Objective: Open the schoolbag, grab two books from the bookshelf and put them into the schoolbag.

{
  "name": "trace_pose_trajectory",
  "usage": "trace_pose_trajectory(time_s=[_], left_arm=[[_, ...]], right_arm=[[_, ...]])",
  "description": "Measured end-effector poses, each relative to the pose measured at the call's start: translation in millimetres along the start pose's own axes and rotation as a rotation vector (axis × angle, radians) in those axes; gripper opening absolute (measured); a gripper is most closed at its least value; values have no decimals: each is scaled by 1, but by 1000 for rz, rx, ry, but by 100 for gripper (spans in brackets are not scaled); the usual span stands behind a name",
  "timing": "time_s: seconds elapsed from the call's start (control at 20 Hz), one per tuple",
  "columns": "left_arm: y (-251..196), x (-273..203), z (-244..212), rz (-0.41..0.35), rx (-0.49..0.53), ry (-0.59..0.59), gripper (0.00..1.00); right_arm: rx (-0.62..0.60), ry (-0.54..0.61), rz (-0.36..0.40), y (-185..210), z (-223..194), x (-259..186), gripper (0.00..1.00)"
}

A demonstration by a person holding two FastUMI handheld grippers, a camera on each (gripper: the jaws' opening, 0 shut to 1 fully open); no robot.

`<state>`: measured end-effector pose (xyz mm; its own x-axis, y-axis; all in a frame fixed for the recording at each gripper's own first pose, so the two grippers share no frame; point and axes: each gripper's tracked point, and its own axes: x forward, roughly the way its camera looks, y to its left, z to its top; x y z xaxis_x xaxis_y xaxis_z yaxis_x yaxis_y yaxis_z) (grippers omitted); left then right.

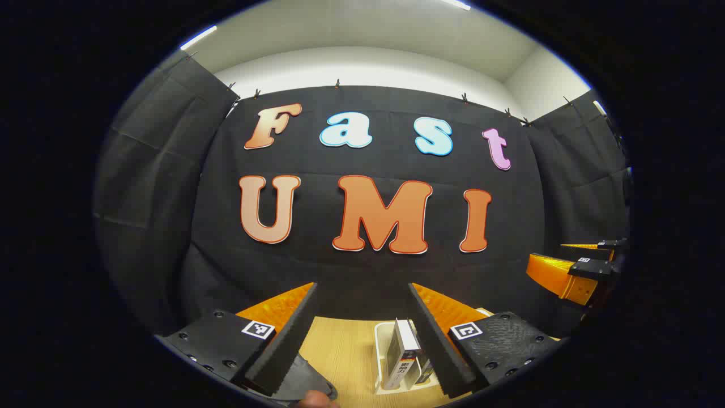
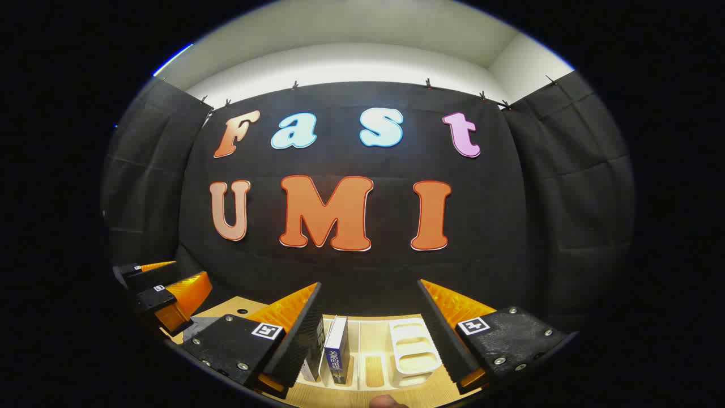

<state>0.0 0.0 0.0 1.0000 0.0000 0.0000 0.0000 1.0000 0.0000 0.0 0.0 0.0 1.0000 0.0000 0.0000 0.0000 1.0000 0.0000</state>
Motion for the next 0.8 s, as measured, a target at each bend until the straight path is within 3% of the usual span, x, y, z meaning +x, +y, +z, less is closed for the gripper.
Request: trace_pose_trajectory(time_s=[0.25, 0.45, 0.8], left_arm=[[4, 2, -8, 46, 46, 12, 96], [-17, 5, -24, 3, 28, 45, 97], [-19, 6, -24, 35, 56, 47, 97]], right_arm=[[-4, 24, 8, 1, -10, 4, 96], [-9, 58, 18, -2, -25, 8, 96], [-4, 63, 25, -13, -32, 13, 96]])
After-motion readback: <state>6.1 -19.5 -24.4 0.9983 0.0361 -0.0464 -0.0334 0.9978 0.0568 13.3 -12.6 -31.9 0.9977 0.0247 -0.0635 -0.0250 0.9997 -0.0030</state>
